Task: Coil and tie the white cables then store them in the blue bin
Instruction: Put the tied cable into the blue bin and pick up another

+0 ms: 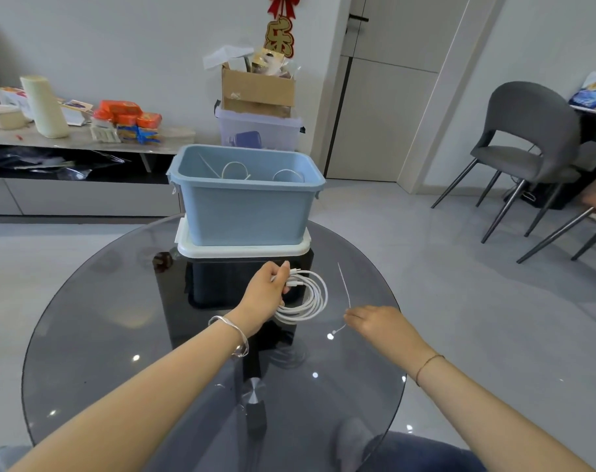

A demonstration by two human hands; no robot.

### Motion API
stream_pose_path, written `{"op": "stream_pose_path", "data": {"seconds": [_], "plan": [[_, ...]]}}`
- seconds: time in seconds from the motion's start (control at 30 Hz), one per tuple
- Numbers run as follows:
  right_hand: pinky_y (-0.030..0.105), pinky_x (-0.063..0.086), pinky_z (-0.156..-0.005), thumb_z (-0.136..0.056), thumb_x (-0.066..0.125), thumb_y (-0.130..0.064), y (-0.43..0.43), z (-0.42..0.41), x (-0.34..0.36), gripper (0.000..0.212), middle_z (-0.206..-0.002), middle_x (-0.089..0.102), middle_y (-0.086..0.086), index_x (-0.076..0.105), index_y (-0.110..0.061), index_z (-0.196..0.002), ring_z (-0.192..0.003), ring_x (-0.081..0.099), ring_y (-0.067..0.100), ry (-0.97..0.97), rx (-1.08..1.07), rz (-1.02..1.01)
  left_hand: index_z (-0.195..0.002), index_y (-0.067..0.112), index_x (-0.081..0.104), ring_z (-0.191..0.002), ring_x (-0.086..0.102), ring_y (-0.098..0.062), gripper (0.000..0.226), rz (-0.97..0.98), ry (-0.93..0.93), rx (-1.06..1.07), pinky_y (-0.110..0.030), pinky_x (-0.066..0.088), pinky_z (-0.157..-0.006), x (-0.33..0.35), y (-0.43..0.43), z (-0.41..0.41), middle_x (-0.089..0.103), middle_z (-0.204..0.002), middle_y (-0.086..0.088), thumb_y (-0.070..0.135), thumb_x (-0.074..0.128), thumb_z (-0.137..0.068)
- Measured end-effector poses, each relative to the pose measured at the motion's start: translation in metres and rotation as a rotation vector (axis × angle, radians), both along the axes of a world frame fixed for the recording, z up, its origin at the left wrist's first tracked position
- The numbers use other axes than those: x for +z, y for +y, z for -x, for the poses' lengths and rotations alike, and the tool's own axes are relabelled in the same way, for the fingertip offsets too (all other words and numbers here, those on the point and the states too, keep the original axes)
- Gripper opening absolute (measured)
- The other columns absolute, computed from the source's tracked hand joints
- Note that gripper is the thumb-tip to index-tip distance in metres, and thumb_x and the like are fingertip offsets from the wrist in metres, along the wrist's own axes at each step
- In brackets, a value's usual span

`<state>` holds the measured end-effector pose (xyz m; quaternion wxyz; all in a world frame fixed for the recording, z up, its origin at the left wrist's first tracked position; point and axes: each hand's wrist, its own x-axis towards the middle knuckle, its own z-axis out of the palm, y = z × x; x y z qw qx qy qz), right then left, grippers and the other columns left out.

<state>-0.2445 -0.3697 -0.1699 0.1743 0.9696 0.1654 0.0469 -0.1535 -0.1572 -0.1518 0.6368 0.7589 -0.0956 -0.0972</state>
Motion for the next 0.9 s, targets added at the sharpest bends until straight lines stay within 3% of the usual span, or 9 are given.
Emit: {"op": "stream_pose_path", "data": {"seconds": [0.03, 0.17, 0.27, 0.43, 0.5, 0.6, 0.77, 0.9], "plan": [[0.017, 0.041, -0.038, -0.028, 0.089, -0.004, -0.001, 0.003, -0.002, 0.047, -0.076, 0.071, -0.005, 0.074, -0.018, -0.071, -0.057, 0.066, 0.012, -0.017, -0.006, 0.025, -0.075, 0.012, 0.042, -0.049, 0.039, -0.012, 0.032, -0.002, 0.000, -0.003, -0.011, 0.034, -0.040, 0.001, -0.002, 0.002, 0.048, -0.062, 0.000, 0.033, 0.042, -0.100], [0.019, 0.030, -0.037, -0.027, 0.076, 0.005, 0.004, 0.009, 0.002, 0.040, -0.056, 0.055, -0.004, 0.061, -0.018, -0.055, -0.044, 0.051, 0.013, -0.122, 0.112, 0.167, -0.075, 0.012, 0.041, -0.050, 0.040, -0.011, 0.032, -0.028, -0.018, -0.014, -0.010, 0.035, -0.041, 0.003, 0.001, 0.009, 0.048, -0.063, 0.000, 0.032, 0.041, -0.101], [0.020, 0.025, -0.036, -0.023, 0.071, 0.008, 0.008, 0.012, 0.006, 0.041, -0.054, 0.051, -0.003, 0.058, -0.017, -0.052, -0.042, 0.048, 0.014, -0.150, 0.085, 0.156, -0.075, 0.013, 0.041, -0.050, 0.040, -0.011, 0.033, -0.049, -0.017, -0.010, -0.010, 0.034, -0.040, 0.004, 0.008, 0.013, 0.049, -0.064, 0.000, 0.033, 0.041, -0.101], [0.023, 0.017, -0.037, -0.028, 0.080, 0.004, 0.013, 0.003, -0.001, 0.043, -0.055, 0.048, -0.001, 0.054, -0.015, -0.056, -0.041, 0.046, 0.016, -0.195, 0.001, 0.037, -0.074, 0.013, 0.040, -0.049, 0.040, -0.011, 0.033, -0.060, -0.022, 0.015, -0.010, 0.035, -0.042, 0.006, 0.024, 0.018, 0.049, -0.064, -0.001, 0.033, 0.041, -0.101], [0.023, 0.017, -0.040, -0.048, 0.085, -0.005, 0.021, 0.000, 0.000, 0.037, -0.055, 0.050, -0.001, 0.052, -0.014, -0.061, -0.043, 0.047, 0.018, -0.232, -0.063, -0.127, -0.074, 0.013, 0.041, -0.050, 0.040, -0.011, 0.033, -0.057, -0.034, 0.022, -0.010, 0.035, -0.041, 0.007, 0.033, 0.018, 0.049, -0.064, -0.001, 0.032, 0.041, -0.101], [0.030, 0.030, -0.047, -0.089, 0.061, -0.018, 0.032, -0.008, 0.007, 0.014, -0.067, 0.060, 0.002, 0.049, -0.014, -0.082, -0.056, 0.050, 0.023, -0.230, -0.226, -0.557, -0.073, 0.014, 0.041, -0.051, 0.041, -0.011, 0.033, -0.067, -0.081, 0.024, -0.010, 0.036, -0.043, 0.010, 0.048, 0.015, 0.049, -0.064, -0.001, 0.032, 0.041, -0.100], [0.019, 0.054, -0.068, -0.090, 0.060, -0.008, 0.071, -0.027, 0.036, 0.006, -0.083, 0.072, 0.002, 0.058, -0.014, -0.091, -0.068, 0.067, 0.007, -0.169, -0.291, -1.480, -0.074, 0.014, 0.040, -0.048, 0.041, -0.010, 0.032, -0.065, -0.095, 0.015, -0.011, 0.037, -0.044, 0.013, 0.069, 0.010, 0.048, -0.063, 0.000, 0.032, 0.042, -0.100], [0.017, 0.055, -0.067, -0.088, 0.062, -0.003, 0.100, -0.040, 0.055, 0.009, -0.083, 0.072, 0.007, 0.068, -0.005, -0.093, -0.067, 0.069, 0.009, -0.118, -0.292, -1.831, -0.074, 0.014, 0.040, -0.045, 0.041, -0.006, 0.032, -0.054, -0.094, -0.003, -0.019, 0.039, -0.051, 0.009, 0.086, 0.008, 0.048, -0.062, 0.002, 0.034, 0.041, -0.100]]}}
